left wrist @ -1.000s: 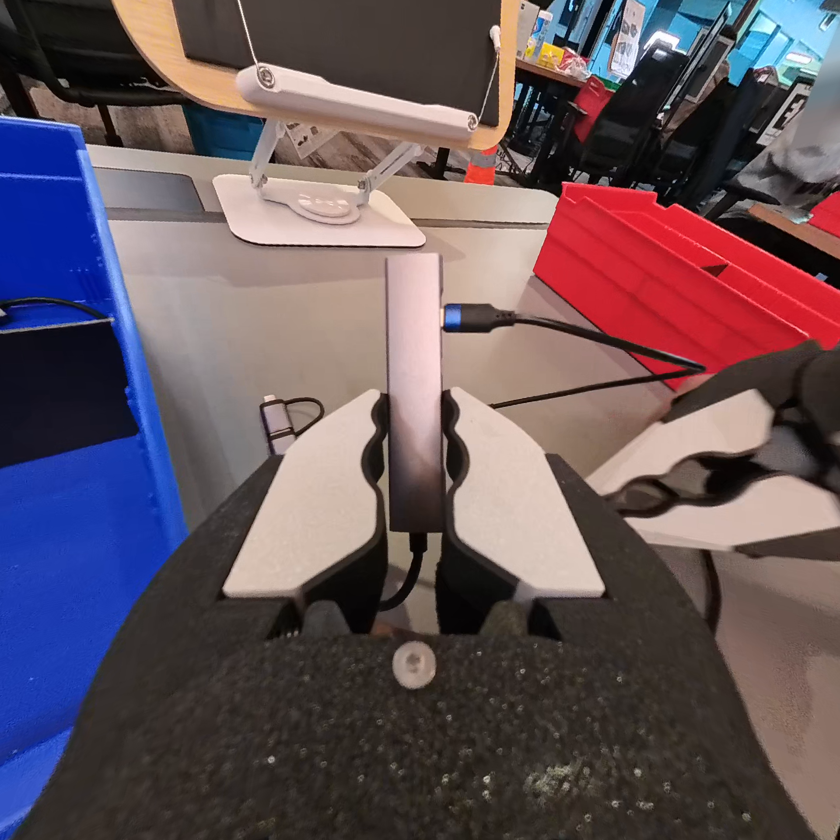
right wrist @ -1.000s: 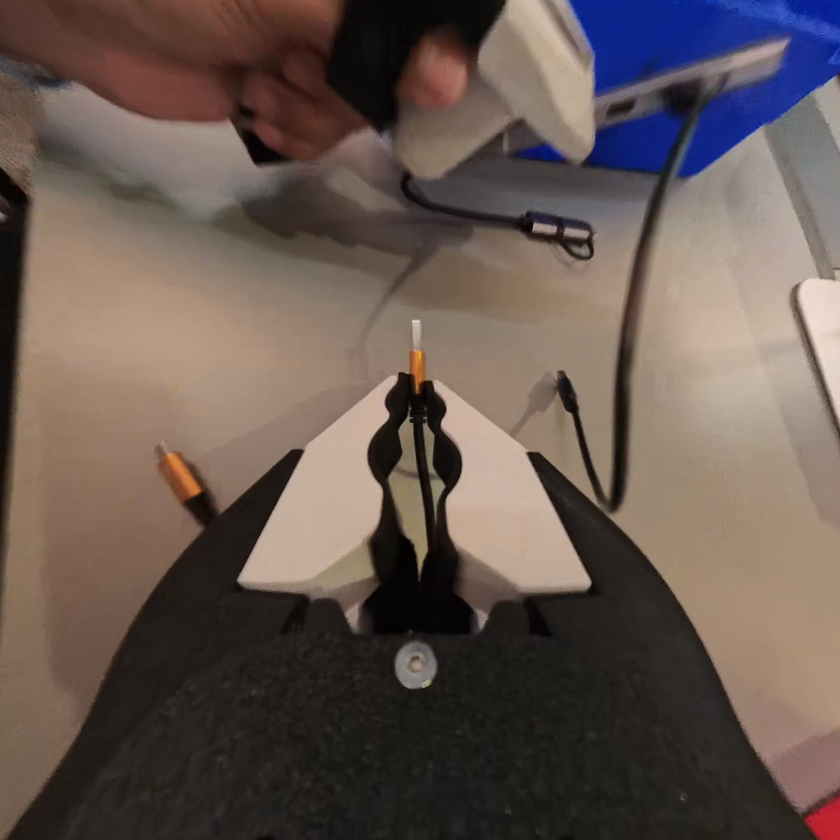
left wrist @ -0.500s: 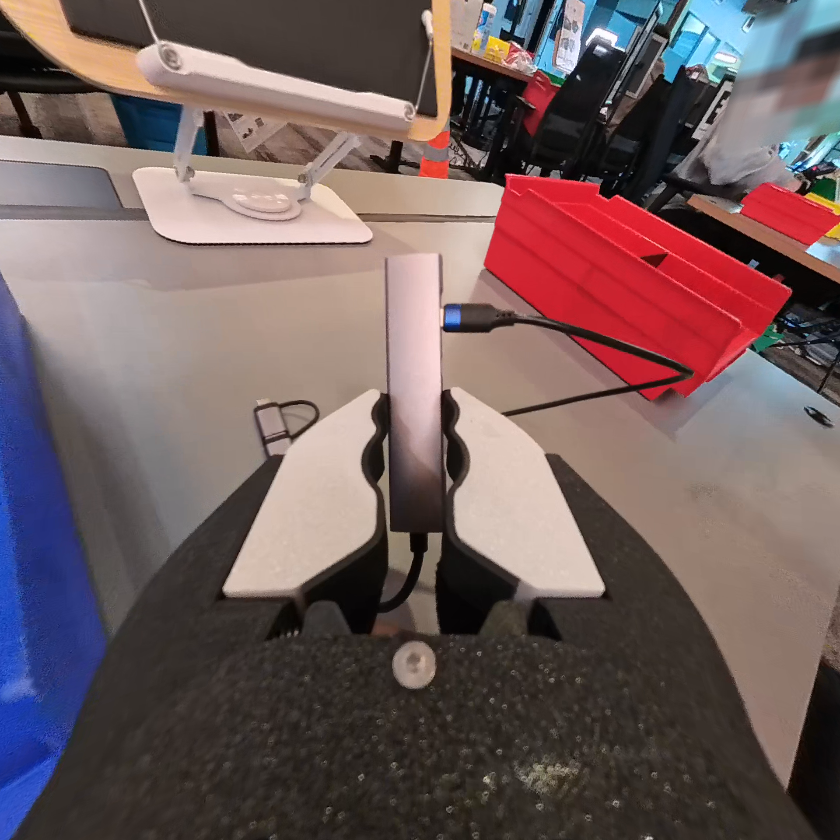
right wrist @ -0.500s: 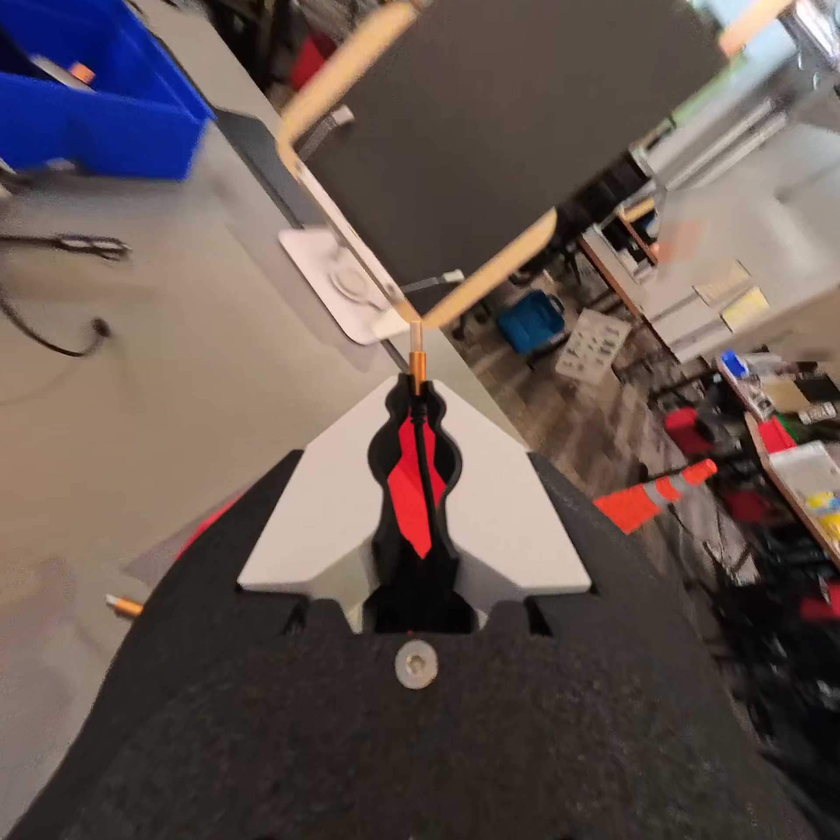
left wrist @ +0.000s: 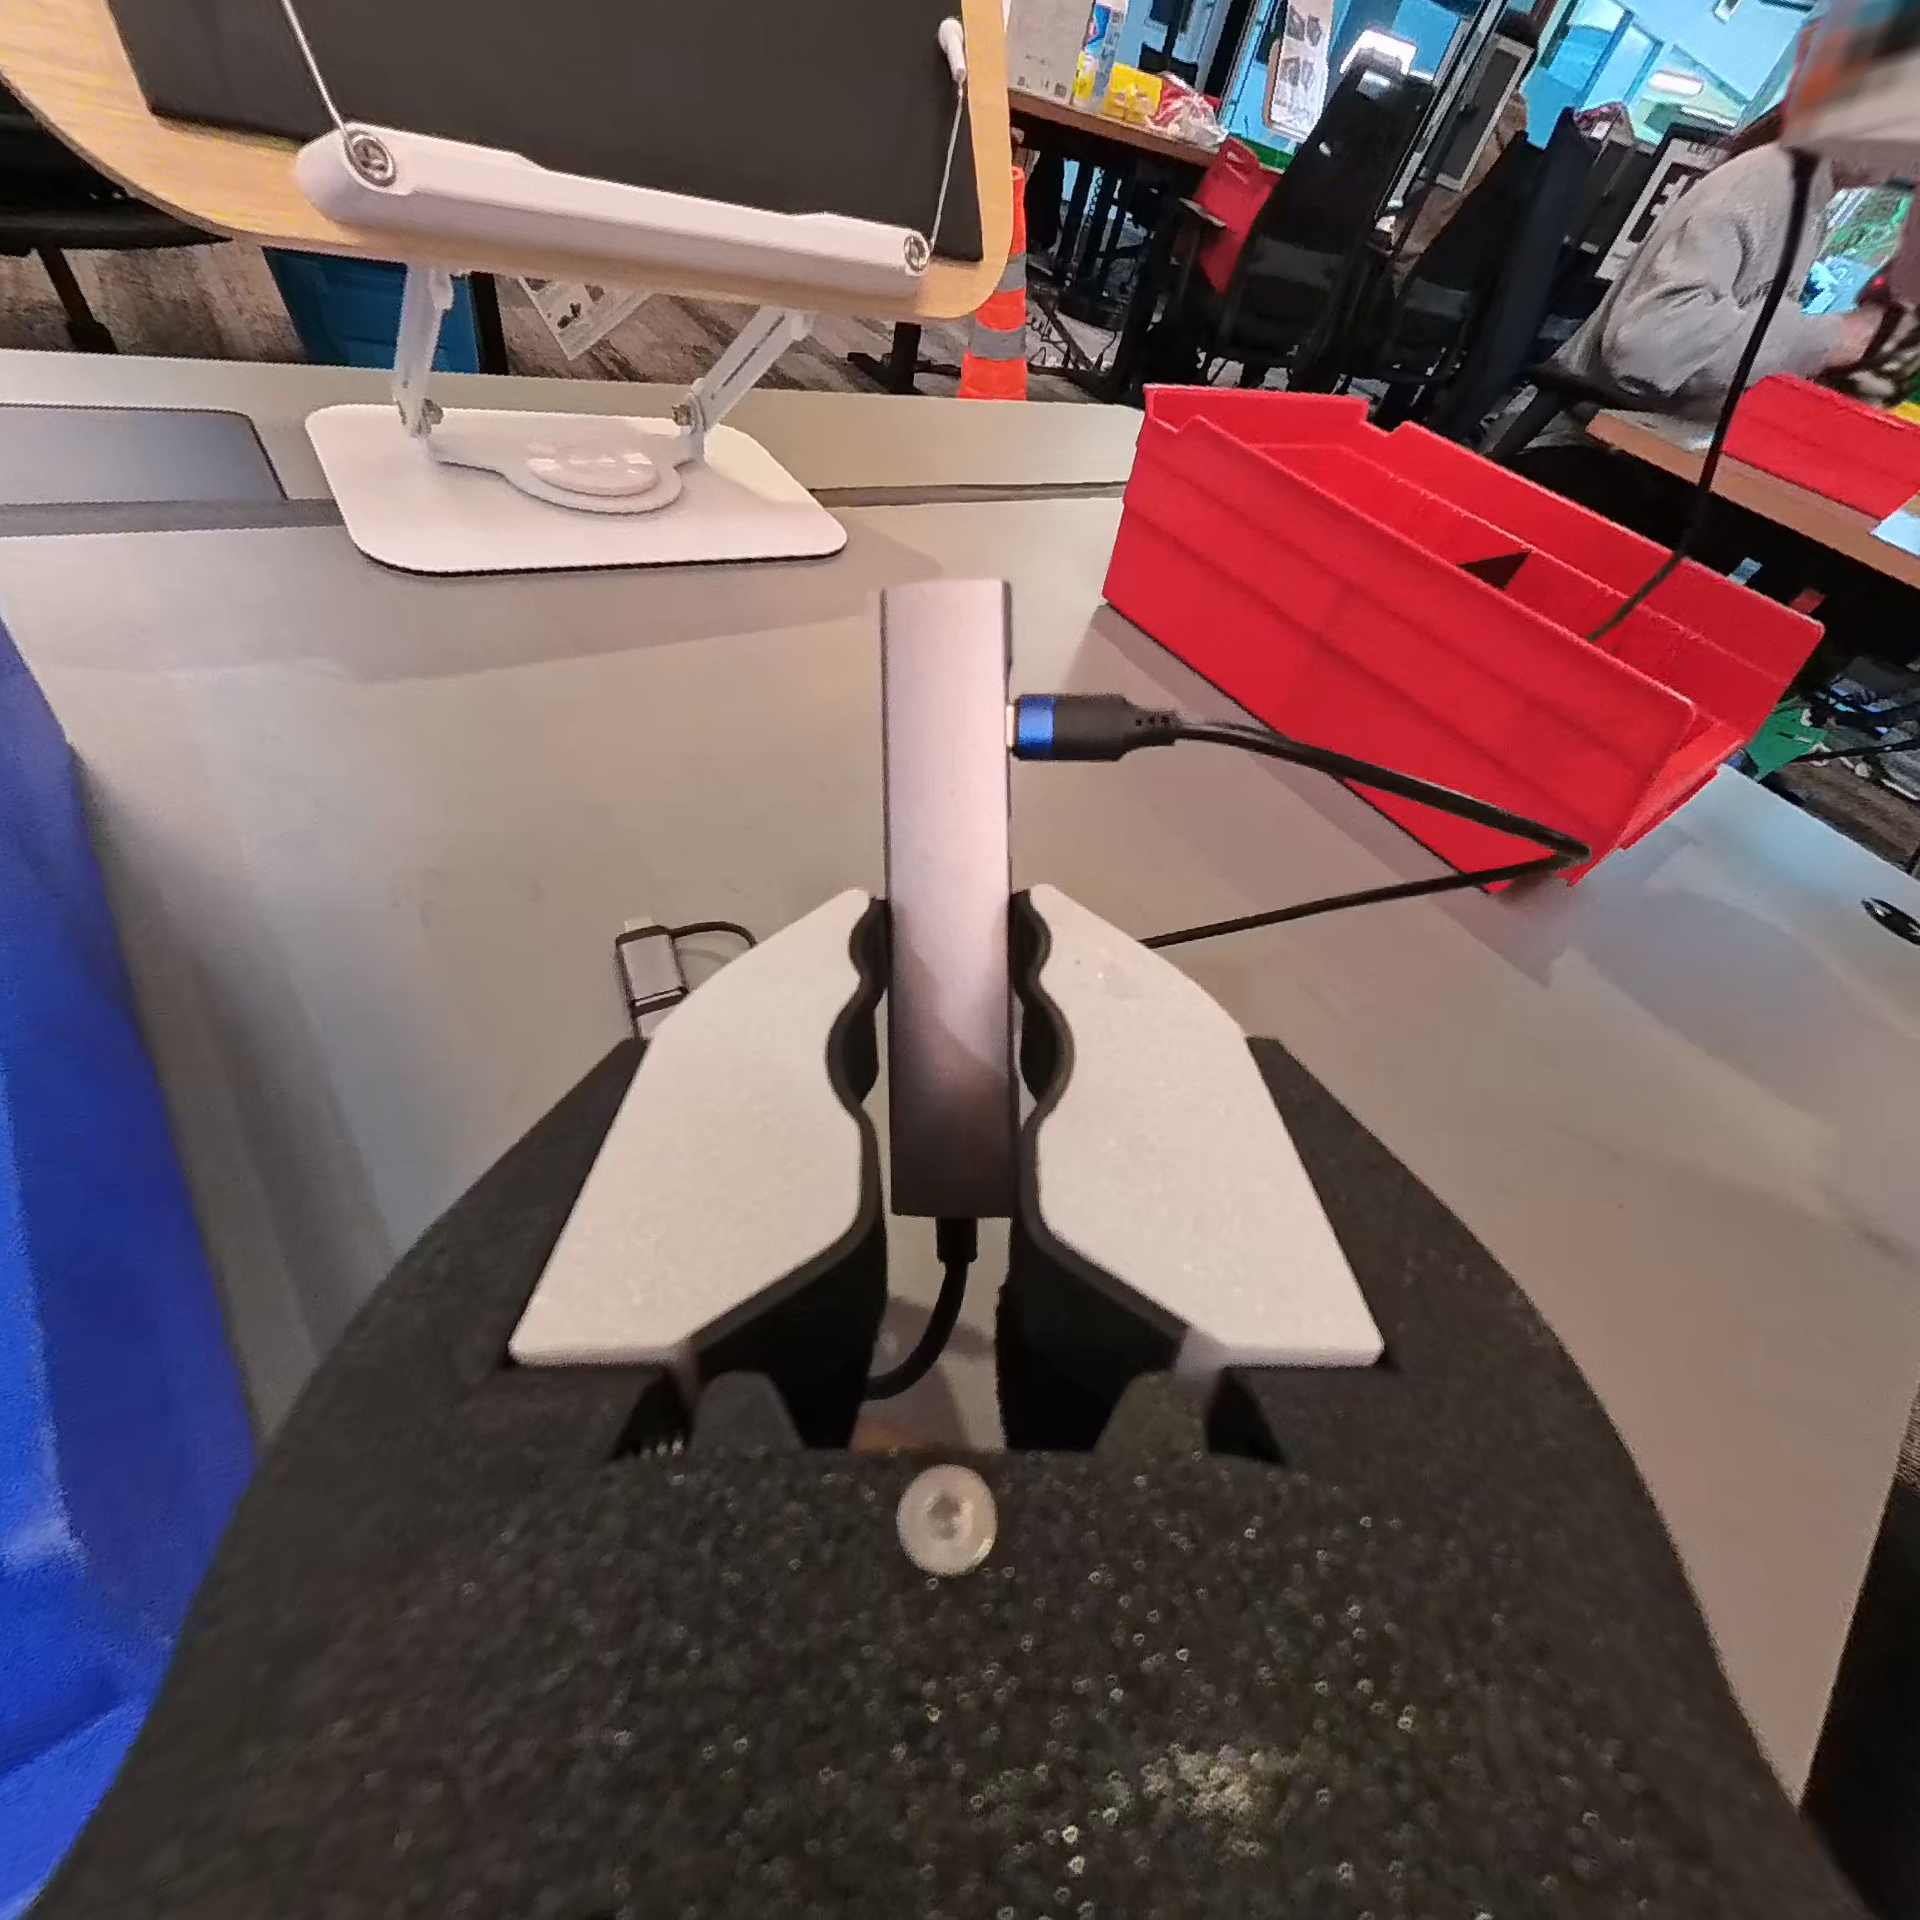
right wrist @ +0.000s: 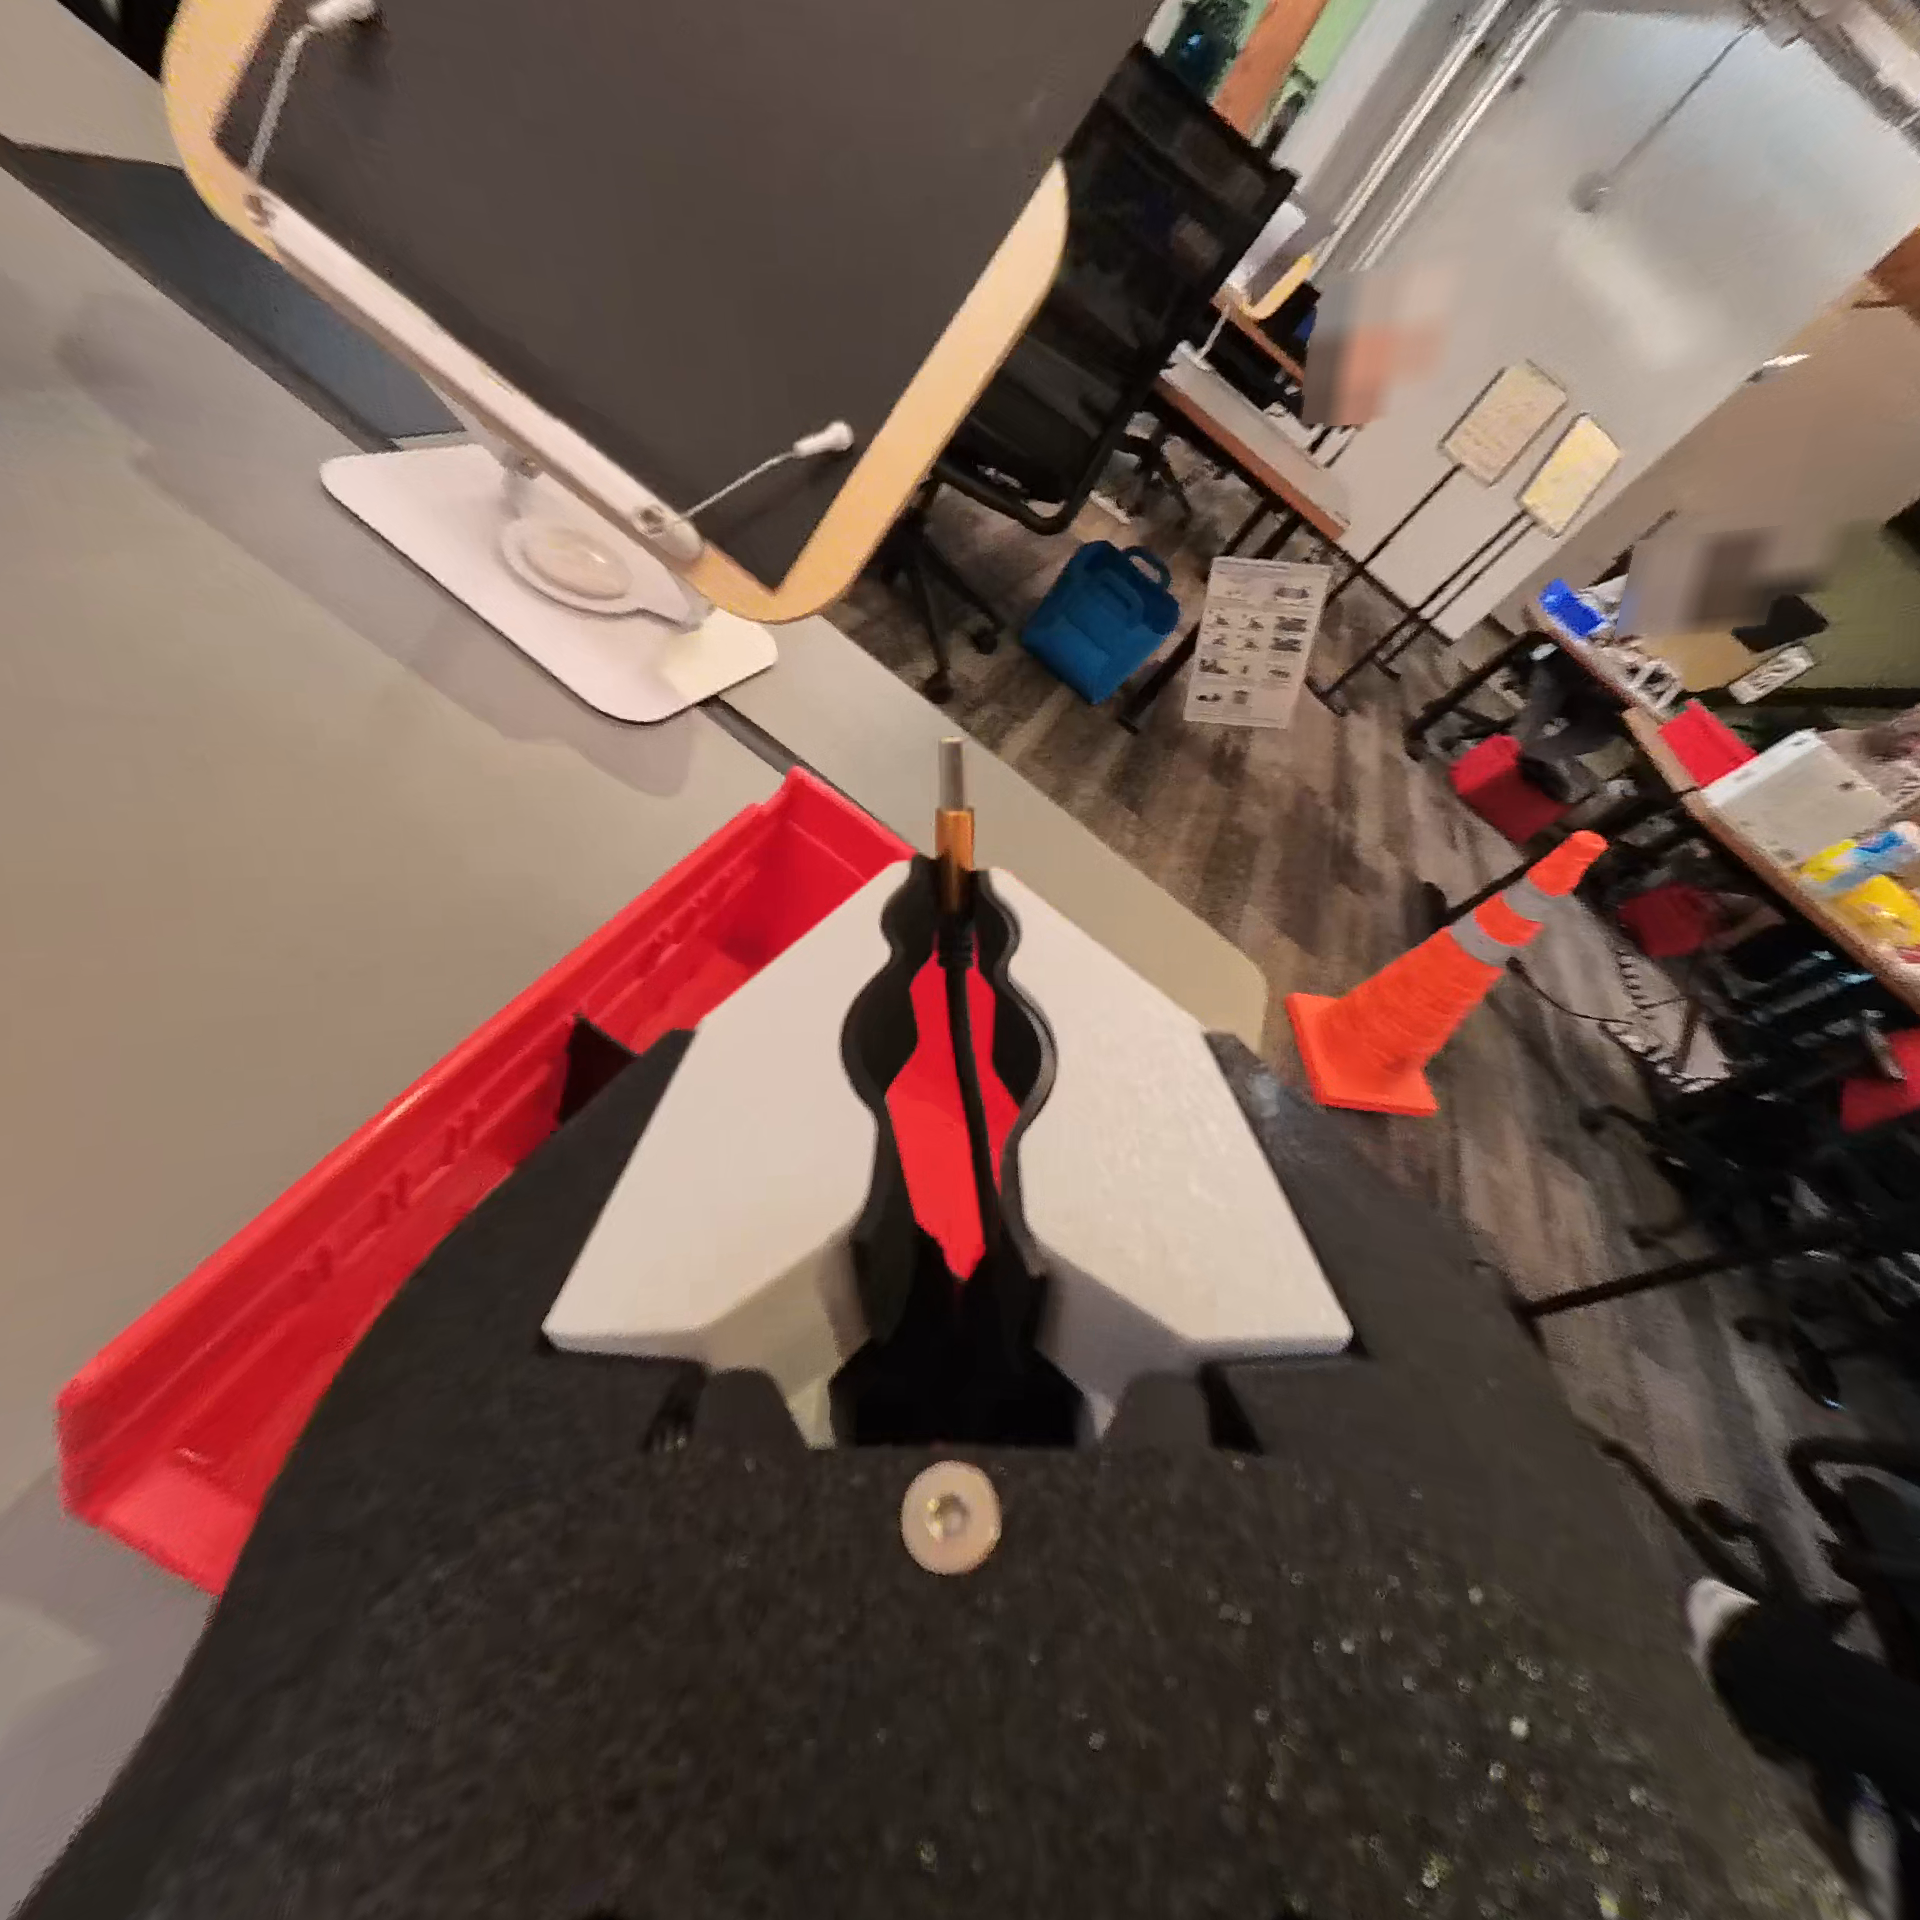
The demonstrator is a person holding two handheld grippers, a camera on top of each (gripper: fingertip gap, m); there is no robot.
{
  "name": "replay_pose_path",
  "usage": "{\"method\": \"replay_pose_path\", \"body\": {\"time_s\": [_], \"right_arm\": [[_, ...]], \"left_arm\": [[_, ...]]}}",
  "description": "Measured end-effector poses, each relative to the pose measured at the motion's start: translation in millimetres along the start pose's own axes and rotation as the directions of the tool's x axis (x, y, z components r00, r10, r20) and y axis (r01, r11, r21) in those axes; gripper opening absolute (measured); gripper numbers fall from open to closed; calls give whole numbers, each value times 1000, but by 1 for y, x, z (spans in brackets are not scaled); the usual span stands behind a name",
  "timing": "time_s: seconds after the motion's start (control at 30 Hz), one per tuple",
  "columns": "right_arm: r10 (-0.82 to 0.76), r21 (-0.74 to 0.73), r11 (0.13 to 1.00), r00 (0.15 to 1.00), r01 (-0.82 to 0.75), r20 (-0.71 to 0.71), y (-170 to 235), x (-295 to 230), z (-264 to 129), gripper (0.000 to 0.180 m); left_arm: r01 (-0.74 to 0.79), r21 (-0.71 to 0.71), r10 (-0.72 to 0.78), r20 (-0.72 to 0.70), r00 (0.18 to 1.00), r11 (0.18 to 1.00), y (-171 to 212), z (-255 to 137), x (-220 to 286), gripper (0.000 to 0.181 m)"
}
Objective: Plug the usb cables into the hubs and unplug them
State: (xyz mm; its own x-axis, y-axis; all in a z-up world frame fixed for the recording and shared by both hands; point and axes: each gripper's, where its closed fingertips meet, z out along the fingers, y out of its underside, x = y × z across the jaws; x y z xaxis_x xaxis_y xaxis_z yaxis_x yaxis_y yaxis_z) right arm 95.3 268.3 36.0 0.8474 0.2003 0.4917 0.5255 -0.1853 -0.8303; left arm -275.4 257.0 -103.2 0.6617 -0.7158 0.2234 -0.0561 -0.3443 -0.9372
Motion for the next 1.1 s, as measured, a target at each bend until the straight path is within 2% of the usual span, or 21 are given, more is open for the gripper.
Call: {"method": "replay_pose_path", "body": {"time_s": [0.07,0.13,0.17,0.2,0.3,0.37,0.43,0.47,0.53,0.63,0.7,0.77,0.83,0.93,1.03,1.1], "right_arm": [[8,-60,998,994,-1,108,13,-17,6,6],[-40,-140,988,982,67,187,40,-35,13,6],[-52,-199,974,958,112,284,59,-51,15,6],[-45,-268,951,924,157,380,81,-66,15,6],[-22,-404,872,844,278,535,136,-93,16,6],[41,-475,825,806,306,591,162,-109,18,7],[48,-523,783,806,336,590,177,-111,21,27],[33,-530,780,824,332,566,175,-107,22,33],[24,-484,836,864,258,503,148,-99,21,35],[51,-318,945,930,72,364,71,-94,4,34],[100,-99,993,905,-64,413,4,-127,-19,34],[67,98,986,855,-136,514,-49,-186,-39,30],[1,134,987,842,-87,539,-67,-242,-41,31],[-182,239,967,906,94,382,-77,-281,-28,26],[-372,219,923,875,315,309,-62,-315,-15,32],[-436,218,896,858,386,273,-55,-326,-10,30]], "left_arm": [[3,-6,-3,-6,1000,1000,1,1,0,22],[3,-12,-3,-11,1000,1000,3,2,1,22],[2,-15,-2,-15,1000,1000,4,2,2,22],[1,-18,-2,-18,1000,1000,4,3,2,22],[1,-20,-1,-24,1000,1000,5,4,4,22],[-5,-19,5,-26,1000,1000,5,5,6,22],[-16,-16,16,-24,1000,1000,5,5,9,22],[-23,-13,23,-19,1000,1000,4,5,9,22],[-37,0,37,-9,999,999,3,3,11,22],[-57,31,57,7,998,998,-2,0,13,22],[-70,45,70,7,998,997,-3,0,18,22],[-86,46,86,-3,996,995,-3,2,24,22],[-116,27,116,-15,993,993,1,4,33,22],[-183,-14,183,-6,983,983,6,8,42,22],[-225,-29,224,-18,974,974,9,8,52,22],[-246,-36,245,-19,969,969,10,8,56,22]]}}
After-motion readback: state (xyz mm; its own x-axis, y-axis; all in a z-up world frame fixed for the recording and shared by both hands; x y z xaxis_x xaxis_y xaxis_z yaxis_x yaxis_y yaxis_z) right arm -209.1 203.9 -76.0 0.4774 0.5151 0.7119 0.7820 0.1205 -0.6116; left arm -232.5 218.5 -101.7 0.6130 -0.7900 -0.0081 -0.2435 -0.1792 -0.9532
